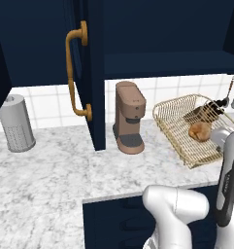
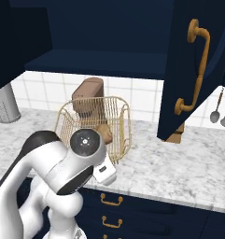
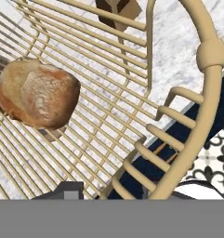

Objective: Open the cabinet, pick up the bread from the cabinet and place it in the basket. Then move the basket to the dining counter.

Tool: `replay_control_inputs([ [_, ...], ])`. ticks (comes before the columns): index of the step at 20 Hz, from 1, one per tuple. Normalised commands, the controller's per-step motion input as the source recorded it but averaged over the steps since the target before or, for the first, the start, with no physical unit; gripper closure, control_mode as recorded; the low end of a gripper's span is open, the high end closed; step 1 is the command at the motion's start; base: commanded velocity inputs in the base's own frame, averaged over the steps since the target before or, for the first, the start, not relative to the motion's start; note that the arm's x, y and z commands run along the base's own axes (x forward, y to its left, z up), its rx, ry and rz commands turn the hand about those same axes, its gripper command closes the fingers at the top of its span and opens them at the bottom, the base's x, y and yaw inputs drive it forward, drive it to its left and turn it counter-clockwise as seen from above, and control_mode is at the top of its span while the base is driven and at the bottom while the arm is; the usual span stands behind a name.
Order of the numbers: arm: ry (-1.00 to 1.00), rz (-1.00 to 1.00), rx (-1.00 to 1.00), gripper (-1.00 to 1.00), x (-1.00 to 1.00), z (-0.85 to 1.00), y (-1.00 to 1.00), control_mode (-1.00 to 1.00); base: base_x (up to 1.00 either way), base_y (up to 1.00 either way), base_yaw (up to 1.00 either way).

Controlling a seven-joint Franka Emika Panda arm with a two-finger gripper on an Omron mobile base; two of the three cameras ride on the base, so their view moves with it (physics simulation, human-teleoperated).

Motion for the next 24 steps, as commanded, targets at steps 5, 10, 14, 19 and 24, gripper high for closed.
replay_control_inputs([
  [5,0.00,0.00,0.00,1.00,-0.12,0.08,0.21,1.00,-0.18,0.18,0.00],
  [10,0.00,0.00,0.00,1.00,0.00,0.00,0.00,1.00,-0.55,-0.56,0.00],
  [14,0.00,0.00,0.00,1.00,0.00,0.00,0.00,1.00,-1.00,-0.88,0.00],
  [19,0.00,0.00,0.00,1.00,0.00,0.00,0.00,1.00,-1.00,-0.98,-0.02],
  [24,0.00,0.00,0.00,1.00,0.00,0.00,0.00,1.00,-0.74,-0.98,-0.18],
])
